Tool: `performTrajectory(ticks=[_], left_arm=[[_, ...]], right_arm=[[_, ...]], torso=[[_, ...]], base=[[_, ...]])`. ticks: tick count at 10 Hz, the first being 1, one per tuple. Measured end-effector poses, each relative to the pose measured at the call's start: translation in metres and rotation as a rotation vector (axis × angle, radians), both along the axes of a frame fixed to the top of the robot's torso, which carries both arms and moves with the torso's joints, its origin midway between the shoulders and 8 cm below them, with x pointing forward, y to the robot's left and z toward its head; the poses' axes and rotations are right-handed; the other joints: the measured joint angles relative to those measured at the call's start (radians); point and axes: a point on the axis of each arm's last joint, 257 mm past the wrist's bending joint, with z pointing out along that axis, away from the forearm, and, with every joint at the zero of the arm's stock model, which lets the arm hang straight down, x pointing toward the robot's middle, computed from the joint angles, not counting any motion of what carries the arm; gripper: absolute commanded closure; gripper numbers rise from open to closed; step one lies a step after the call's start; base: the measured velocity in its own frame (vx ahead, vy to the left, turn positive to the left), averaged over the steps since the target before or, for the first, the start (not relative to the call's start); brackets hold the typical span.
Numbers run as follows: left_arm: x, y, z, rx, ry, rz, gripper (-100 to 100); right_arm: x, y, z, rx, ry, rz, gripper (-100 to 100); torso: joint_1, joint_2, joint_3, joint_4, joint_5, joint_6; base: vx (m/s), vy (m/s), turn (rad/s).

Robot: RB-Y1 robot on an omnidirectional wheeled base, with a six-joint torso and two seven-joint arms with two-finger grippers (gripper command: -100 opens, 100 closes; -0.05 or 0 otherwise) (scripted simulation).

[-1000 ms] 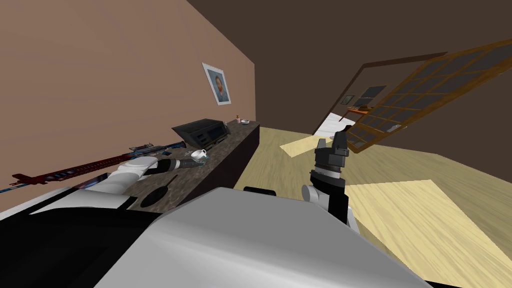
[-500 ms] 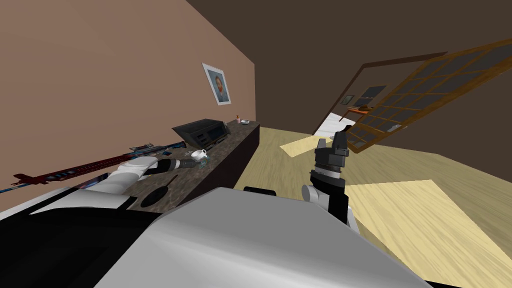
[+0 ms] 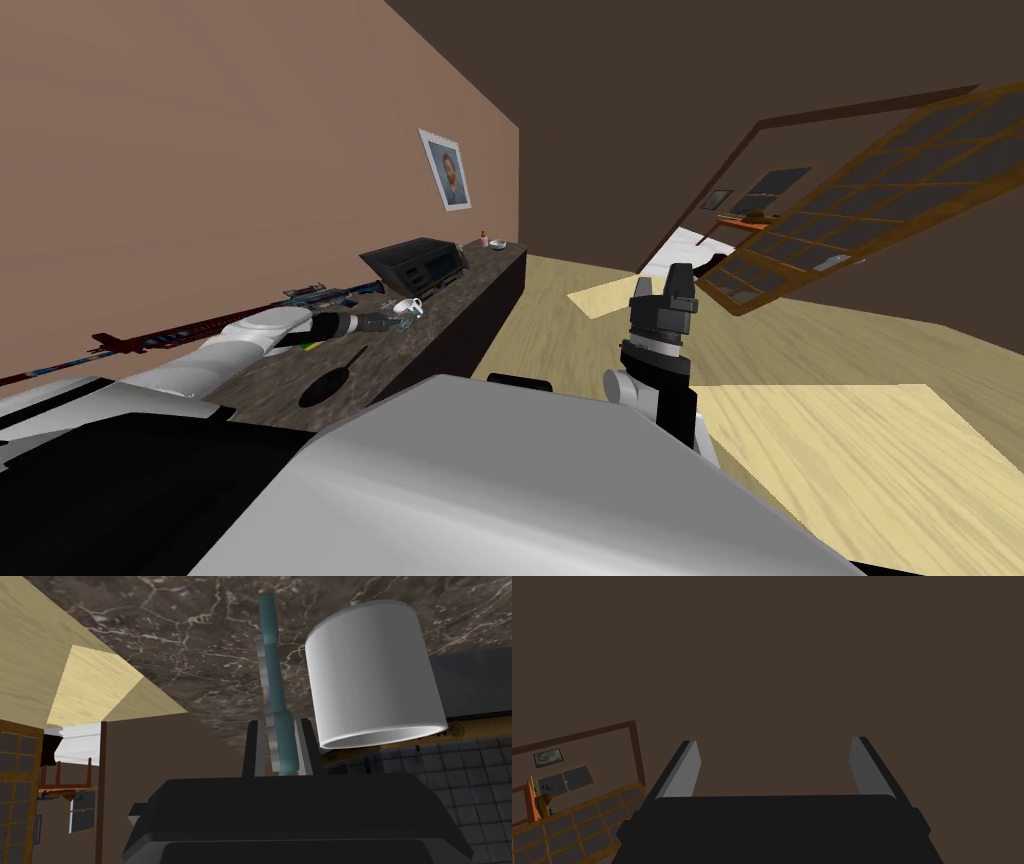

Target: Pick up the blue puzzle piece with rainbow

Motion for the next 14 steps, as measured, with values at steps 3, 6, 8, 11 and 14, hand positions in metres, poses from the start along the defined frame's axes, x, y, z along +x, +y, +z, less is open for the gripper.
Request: performTrajectory(ticks=[3, 6, 8, 11, 14], left_arm=[[0.012, -0.012, 0.009, 0.023, -0.026, -0.038, 100], [0.026, -0.026, 0.016, 0.035, -0.054, -0.073, 100], [0.027, -0.029, 0.019, 0.052, -0.051, -0.081, 100], [0.032, -0.05, 0.022, 0.052, -0.06, -0.115, 100], [0.034, -0.069, 0.023, 0.052, -0.06, -0.142, 100]], right_arm=[[0.0, 0.0, 0.0, 0.0, 0.0, 0.0, 0], [0.0, 0.0, 0.0, 0.0, 0.0, 0.0, 0], [0.0, 0.0, 0.0, 0.0, 0.0, 0.0, 0], [0.0, 0.0, 0.0, 0.0, 0.0, 0.0, 0], [0.0, 0.0, 0.0, 0.0, 0.0, 0.0, 0]], torso=[[-0.004, 0.001, 0.001, 0.0, -0.002, -0.002], [-0.007, 0.002, 0.001, 0.001, -0.002, 0.001], [-0.004, 0.002, 0.001, 0.001, -0.002, 0.0], [-0.006, 0.002, 0.001, 0.001, -0.003, -0.001], [-0.005, 0.001, 0.001, 0.0, -0.003, 0.0]], base=[[0.031, 0.033, 0.087], [0.018, 0.026, 0.036], [0.028, 0.039, 0.068], [0.033, 0.034, 0.088], [0.036, 0.047, 0.074]])
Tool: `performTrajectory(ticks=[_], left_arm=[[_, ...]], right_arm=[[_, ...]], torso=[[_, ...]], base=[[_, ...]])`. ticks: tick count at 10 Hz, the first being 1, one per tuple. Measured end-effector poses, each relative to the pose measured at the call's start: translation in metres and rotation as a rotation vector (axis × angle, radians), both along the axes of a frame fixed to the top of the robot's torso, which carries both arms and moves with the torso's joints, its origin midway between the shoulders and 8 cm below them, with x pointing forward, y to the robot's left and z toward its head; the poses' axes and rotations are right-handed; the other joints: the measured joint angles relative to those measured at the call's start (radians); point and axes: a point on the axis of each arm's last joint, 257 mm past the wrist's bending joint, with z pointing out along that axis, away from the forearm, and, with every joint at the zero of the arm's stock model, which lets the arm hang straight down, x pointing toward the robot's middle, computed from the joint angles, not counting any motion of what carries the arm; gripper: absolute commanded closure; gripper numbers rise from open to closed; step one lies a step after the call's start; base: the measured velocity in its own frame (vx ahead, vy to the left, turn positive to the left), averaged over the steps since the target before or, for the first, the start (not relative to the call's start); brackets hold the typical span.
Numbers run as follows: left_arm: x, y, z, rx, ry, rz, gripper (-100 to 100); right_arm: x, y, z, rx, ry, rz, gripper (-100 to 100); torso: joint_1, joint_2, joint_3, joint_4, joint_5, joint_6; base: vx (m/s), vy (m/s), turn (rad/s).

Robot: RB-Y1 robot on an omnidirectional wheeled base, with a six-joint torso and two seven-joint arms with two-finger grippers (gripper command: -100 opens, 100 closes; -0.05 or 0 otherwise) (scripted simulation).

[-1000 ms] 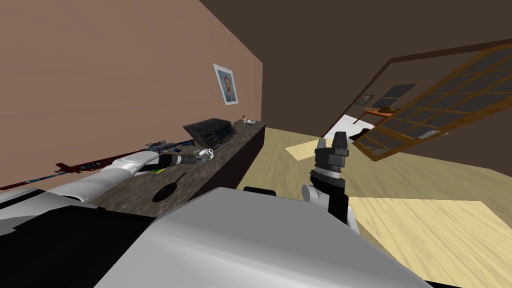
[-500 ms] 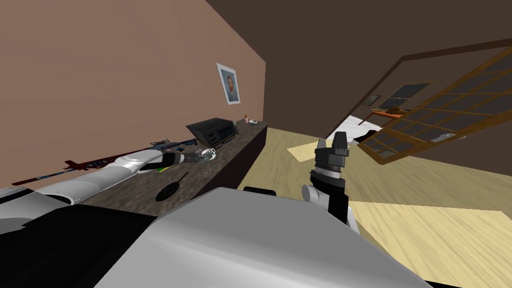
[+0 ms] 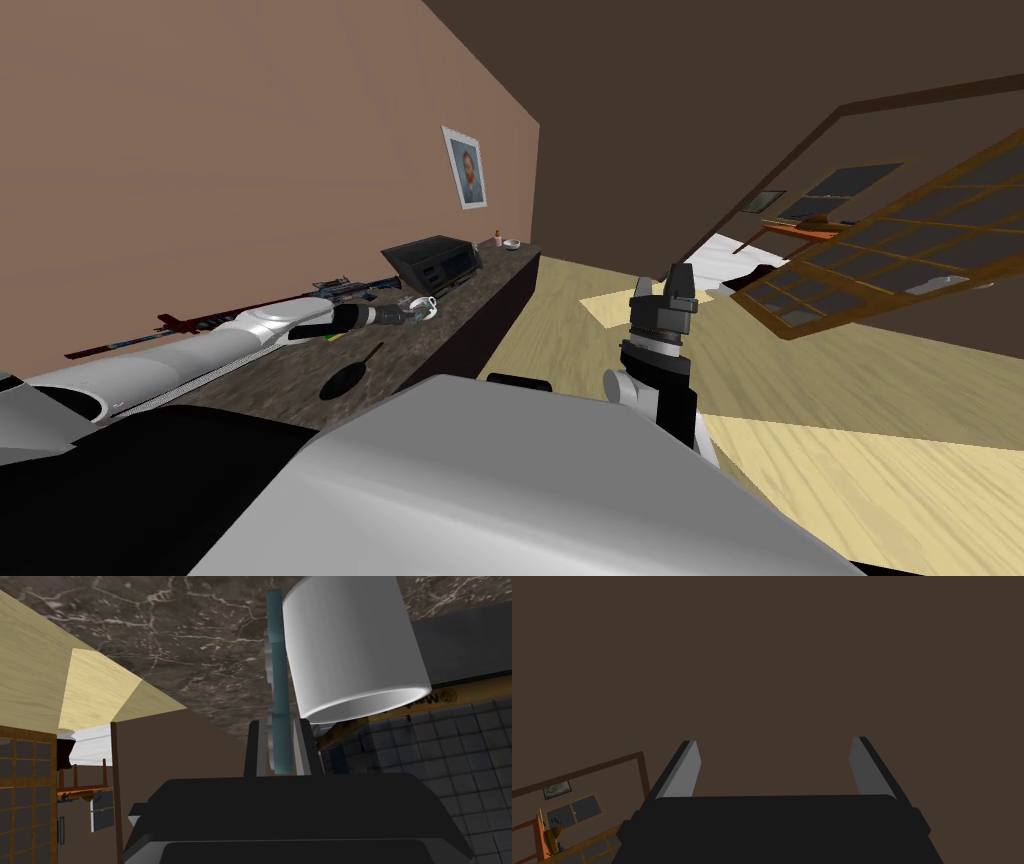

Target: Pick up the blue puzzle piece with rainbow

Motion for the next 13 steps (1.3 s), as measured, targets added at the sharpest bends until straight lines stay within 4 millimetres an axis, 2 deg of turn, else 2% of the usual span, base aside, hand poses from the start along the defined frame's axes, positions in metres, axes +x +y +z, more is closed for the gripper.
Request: performTrajectory(ticks=[2, 4, 6, 8, 10, 11, 13], left_arm=[[0.003, -0.016, -0.001, -0.008, -0.006, -0.016, 100], [-0.005, -0.027, -0.003, -0.008, 0.014, -0.016, 100], [0.0, -0.049, -0.003, -0.029, 0.006, -0.047, 100], [-0.008, -0.059, -0.011, -0.037, 0.03, -0.04, 100], [-0.009, -0.076, -0.012, -0.053, 0.029, -0.058, 100], [-0.019, -0.081, -0.016, -0.058, 0.053, -0.053, 100], [-0.023, -0.098, -0.019, -0.077, 0.064, -0.059, 100]], right_arm=[[0.0, 0.0, 0.0, 0.0, 0.0, 0.0, 0], [0.0, 0.0, 0.0, 0.0, 0.0, 0.0, 0], [0.0, 0.0, 0.0, 0.0, 0.0, 0.0, 0], [0.0, 0.0, 0.0, 0.0, 0.0, 0.0, 0], [0.0, 0.0, 0.0, 0.0, 0.0, 0.0, 0], [0.0, 0.0, 0.0, 0.0, 0.0, 0.0, 0], [0.0, 0.0, 0.0, 0.0, 0.0, 0.0, 0]], torso=[[0.0, -0.001, -0.001, 0.0, 0.001, 0.003], [0.002, -0.001, -0.001, 0.0, 0.001, 0.001], [0.0, -0.001, -0.001, -0.001, 0.001, 0.003], [0.003, -0.002, -0.002, -0.001, 0.002, 0.001], [0.001, 0.0, -0.001, -0.001, 0.002, 0.003], [0.003, -0.001, -0.001, -0.001, 0.002, 0.0], [0.002, -0.001, -0.002, -0.001, 0.003, 0.003]], base=[[0.02, 0.031, 0.069], [0.035, 0.039, 0.068], [0.033, 0.022, 0.054], [0.037, 0.039, 0.071], [0.027, 0.029, 0.055], [0.054, 0.05, 0.134], [0.027, 0.038, 0.059]])
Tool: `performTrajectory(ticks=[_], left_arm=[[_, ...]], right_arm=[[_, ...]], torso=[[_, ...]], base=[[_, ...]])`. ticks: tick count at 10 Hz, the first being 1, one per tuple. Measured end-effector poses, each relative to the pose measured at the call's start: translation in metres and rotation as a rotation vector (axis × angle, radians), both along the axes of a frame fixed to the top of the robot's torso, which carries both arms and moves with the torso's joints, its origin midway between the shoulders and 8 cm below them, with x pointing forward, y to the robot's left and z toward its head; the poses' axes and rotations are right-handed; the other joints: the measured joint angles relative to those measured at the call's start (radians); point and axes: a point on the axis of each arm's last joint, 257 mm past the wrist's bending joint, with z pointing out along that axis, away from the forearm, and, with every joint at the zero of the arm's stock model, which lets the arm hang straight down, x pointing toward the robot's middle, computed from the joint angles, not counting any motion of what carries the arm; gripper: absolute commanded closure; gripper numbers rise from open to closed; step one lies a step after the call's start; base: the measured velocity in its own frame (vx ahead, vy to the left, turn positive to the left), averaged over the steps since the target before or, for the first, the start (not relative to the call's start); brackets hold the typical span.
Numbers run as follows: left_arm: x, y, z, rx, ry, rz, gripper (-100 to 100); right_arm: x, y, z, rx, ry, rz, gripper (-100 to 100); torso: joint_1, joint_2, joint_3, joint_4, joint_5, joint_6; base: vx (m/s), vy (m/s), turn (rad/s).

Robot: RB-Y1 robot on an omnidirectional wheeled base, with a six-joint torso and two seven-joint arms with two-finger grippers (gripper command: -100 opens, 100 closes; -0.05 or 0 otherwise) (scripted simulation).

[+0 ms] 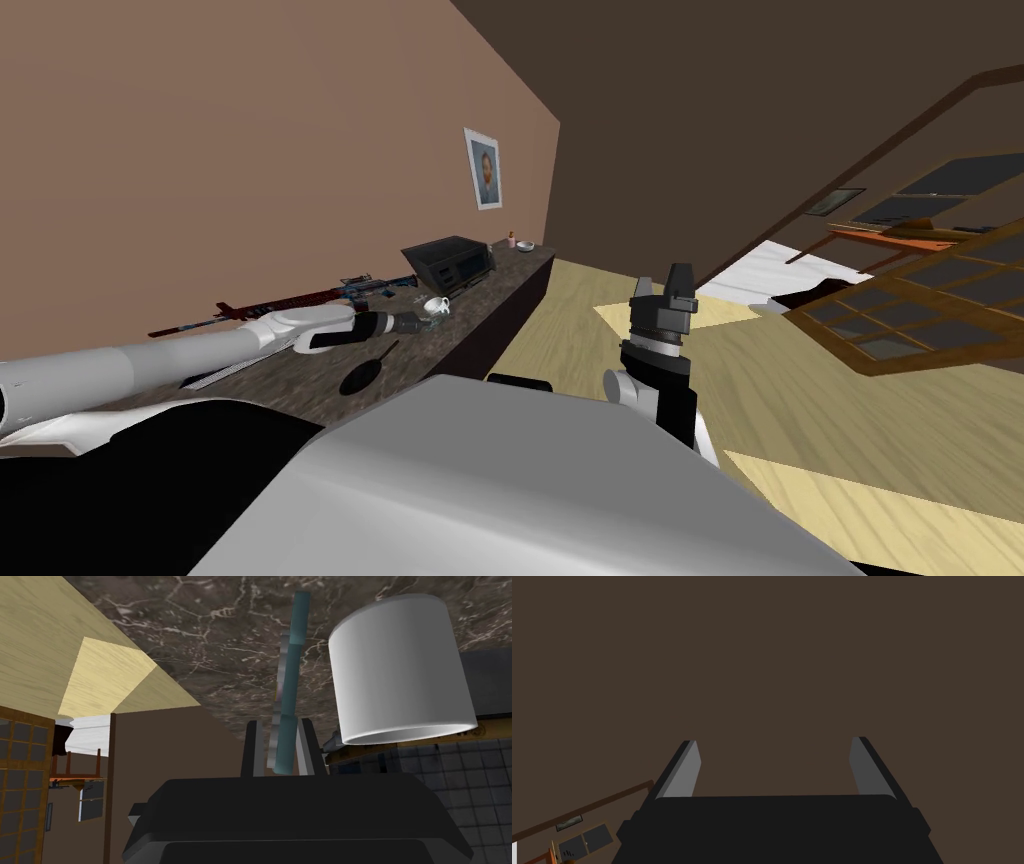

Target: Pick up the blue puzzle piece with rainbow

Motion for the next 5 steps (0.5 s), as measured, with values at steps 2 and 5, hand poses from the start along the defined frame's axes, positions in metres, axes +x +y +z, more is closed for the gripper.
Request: performTrajectory(ticks=[2, 5], left_arm=[[-0.012, -0.01, -0.007, -0.011, 0.042, 0.018, 100], [-0.014, -0.032, -0.009, -0.036, 0.045, 0.001, 0]], right_arm=[[0.0, 0.0, 0.0, 0.0, 0.0, 0.0, 0], [0.0, 0.0, 0.0, 0.0, 0.0, 0.0, 0]], torso=[[0.002, -0.001, -0.001, -0.001, 0.001, -0.001], [-0.001, 0.001, 0.0, 0.0, 0.0, -0.001]], base=[[0.039, 0.033, 0.064], [0.001, 0.001, -0.007]])
